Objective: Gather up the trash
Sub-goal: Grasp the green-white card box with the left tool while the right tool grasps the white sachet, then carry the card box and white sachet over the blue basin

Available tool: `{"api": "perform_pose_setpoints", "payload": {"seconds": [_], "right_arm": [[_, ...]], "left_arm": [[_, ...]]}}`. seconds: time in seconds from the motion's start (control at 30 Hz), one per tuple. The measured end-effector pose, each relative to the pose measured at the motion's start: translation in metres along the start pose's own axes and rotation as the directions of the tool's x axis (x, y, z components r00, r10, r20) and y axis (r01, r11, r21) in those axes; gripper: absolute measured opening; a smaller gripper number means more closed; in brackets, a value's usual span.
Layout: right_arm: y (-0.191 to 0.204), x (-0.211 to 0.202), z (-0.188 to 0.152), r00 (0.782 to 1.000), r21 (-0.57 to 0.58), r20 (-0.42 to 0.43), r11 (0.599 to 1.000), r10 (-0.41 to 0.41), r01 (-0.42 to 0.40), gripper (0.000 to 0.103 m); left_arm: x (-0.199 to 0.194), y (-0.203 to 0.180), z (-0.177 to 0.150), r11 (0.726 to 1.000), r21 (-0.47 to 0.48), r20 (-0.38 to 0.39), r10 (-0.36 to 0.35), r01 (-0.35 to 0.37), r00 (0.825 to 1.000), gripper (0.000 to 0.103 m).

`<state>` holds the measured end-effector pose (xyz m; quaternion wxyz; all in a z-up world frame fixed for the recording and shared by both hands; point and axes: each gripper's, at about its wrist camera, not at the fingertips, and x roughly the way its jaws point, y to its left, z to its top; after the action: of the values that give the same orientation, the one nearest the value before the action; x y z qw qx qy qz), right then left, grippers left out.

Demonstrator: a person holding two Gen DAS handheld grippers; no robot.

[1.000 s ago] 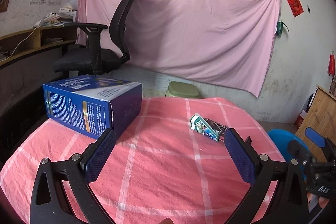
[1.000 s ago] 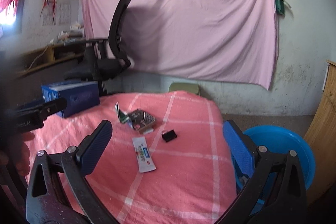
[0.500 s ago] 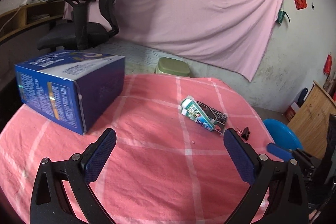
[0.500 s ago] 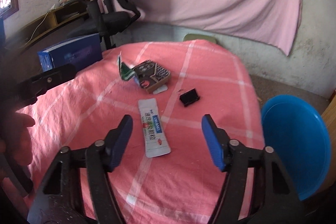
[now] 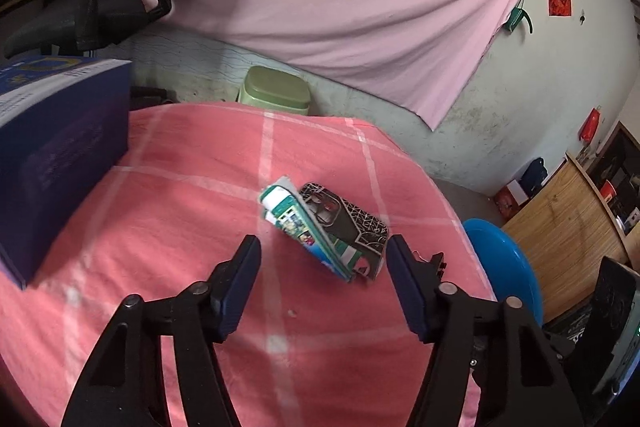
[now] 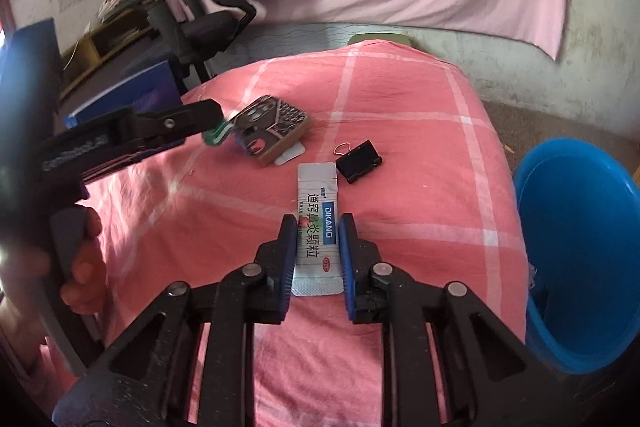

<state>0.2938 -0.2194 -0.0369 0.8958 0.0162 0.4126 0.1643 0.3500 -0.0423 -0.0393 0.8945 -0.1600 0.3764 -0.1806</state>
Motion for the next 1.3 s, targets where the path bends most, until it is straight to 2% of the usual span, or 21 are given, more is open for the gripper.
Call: {"api": "perform_pose_setpoints", "payload": {"seconds": [0.03,0.1,0.33,0.47,0.7,0.9,1.0,1.13,1.3], "right_arm": [[-0.001,0.0,0.0,1.0,0.006,0.001,1.0,0.0,0.0,0.037],[0.0,-0.001,0.0,1.0,0.008,0.003,1.0,-0.003,0.003,0.037],[0.001,0.0,0.001,1.0,0.013,0.009,1.0,-0.007,0.007,0.037],[0.0,-0.001,0.001,1.0,0.009,0.018,1.0,-0.006,0.006,0.037],[0.0,-0.008,-0.001,0.999,0.005,0.044,1.0,0.023,-0.023,0.037],[0.002,-0.018,-0.002,0.993,-0.009,0.107,0.999,0.048,-0.047,0.037],[0.004,-0.027,-0.002,0.987,-0.015,0.155,0.999,0.048,-0.047,0.037],[0.002,-0.043,-0.003,0.968,-0.005,0.246,0.998,0.054,-0.055,0.037],[0.0,-0.072,-0.004,0.912,0.015,0.408,0.999,0.032,-0.042,0.037]], "left_arm": [[0.003,0.0,0.002,1.0,-0.003,-0.011,0.002,-0.002,1.0,0.047],[0.007,0.0,0.003,1.0,-0.006,-0.026,0.004,-0.005,1.0,0.029],[0.004,0.003,0.003,1.0,-0.016,-0.015,0.003,-0.003,1.0,0.014],[-0.005,0.001,0.0,1.0,0.013,0.009,0.016,-0.016,1.0,0.006],[-0.022,-0.005,-0.014,0.993,0.084,0.051,0.074,-0.078,0.996,0.005],[-0.042,-0.011,-0.032,0.986,0.109,0.093,0.117,-0.127,0.989,0.005],[-0.052,-0.021,-0.037,0.98,0.141,0.141,0.122,-0.142,0.982,0.004],[-0.066,-0.035,-0.047,0.969,0.185,0.223,0.123,-0.166,0.967,0.004],[-0.079,-0.052,-0.051,0.968,0.208,0.32,0.071,-0.143,0.945,0.004]]}}
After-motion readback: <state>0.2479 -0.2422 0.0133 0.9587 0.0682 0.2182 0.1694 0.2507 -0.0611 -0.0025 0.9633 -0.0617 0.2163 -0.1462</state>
